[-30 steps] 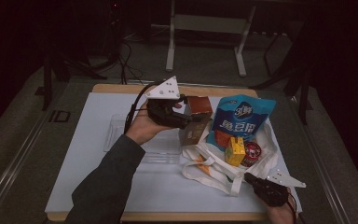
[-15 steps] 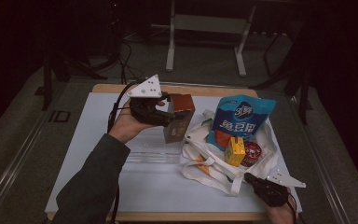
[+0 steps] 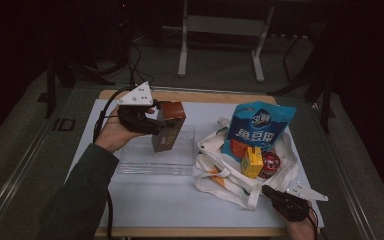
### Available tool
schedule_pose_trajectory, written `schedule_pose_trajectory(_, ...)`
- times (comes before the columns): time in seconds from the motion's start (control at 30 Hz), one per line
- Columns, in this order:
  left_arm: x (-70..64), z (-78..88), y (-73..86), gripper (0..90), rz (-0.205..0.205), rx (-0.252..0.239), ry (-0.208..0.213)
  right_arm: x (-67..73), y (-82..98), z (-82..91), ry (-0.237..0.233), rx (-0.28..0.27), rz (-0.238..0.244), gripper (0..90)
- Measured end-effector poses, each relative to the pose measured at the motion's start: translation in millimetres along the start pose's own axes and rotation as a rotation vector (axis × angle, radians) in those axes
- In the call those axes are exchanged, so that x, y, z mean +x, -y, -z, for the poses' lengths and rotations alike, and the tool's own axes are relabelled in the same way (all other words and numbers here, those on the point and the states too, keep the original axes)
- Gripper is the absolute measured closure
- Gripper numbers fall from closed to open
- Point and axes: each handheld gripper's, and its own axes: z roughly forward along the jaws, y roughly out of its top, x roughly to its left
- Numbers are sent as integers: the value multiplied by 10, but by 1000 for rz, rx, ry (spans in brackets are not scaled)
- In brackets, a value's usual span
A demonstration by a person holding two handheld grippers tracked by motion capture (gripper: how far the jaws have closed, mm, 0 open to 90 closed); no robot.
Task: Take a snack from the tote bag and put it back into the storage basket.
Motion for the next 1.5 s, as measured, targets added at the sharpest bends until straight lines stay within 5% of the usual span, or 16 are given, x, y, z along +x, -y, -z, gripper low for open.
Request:
schedule_pose_trajectory(0.4,103,225,124,427,13,16,-38,3,0,1,2,1,0,863)
schedule_pose_trajectory(0.77,215,382,337,427,30,82,-64,5,1,2,2,1,-1,863)
schedule_pose_trajectory(1.13,261,412,553,427,45,161,-41,8,3,2,4,1,-1,863)
schedule_pose_trajectory(1.5,247,242,705,425,38,261,23,9,5,2,5,0,-1,863)
